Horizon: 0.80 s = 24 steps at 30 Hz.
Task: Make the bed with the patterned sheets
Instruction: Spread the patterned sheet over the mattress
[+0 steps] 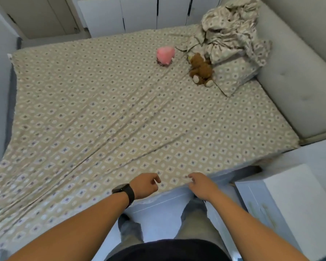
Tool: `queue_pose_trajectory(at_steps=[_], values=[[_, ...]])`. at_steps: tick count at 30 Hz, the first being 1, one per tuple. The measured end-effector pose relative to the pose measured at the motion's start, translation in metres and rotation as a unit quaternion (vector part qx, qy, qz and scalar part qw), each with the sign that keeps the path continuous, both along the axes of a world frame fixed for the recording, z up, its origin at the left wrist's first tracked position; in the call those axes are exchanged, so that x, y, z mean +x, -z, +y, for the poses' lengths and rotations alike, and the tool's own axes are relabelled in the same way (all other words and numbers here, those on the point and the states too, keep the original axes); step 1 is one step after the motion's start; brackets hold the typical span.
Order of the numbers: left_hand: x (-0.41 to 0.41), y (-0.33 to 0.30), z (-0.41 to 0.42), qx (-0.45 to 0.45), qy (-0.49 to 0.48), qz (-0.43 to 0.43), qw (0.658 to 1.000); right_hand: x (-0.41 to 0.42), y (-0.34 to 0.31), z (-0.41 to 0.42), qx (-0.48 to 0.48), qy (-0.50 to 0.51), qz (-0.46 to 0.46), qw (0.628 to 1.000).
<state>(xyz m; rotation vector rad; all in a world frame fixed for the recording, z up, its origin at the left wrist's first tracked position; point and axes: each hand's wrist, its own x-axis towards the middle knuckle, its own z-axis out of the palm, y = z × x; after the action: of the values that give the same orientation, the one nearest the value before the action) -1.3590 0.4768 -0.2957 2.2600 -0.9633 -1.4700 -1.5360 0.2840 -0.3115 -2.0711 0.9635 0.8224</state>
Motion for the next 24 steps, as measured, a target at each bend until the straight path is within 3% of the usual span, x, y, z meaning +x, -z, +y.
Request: queue_pose_trajectory(at_steps=[5, 12, 20, 24], values=[[-0.028, 0.047, -0.080, 0.057, -0.011, -0.008, 0.998, -0.027, 0.029, -0.079, 0.001, -0.030, -0.004, 1.000], [-0.072, 0.156, -0.140, 0.146, -0.116, -0.037, 0.982, -0.004, 0.136, -0.174, -0.044, -0.203, 0.010, 0.978], [-0.107, 0.314, -0.141, 0.175, -0.014, -0.095, 0.980, -0.001, 0.304, -0.169, -0.068, -0.411, 0.067, 0.907], [-0.107, 0.361, -0.146, 0.162, 0.034, -0.152, 0.974, -0.020, 0.344, -0.163, -0.120, -0.396, -0.019, 0.910]])
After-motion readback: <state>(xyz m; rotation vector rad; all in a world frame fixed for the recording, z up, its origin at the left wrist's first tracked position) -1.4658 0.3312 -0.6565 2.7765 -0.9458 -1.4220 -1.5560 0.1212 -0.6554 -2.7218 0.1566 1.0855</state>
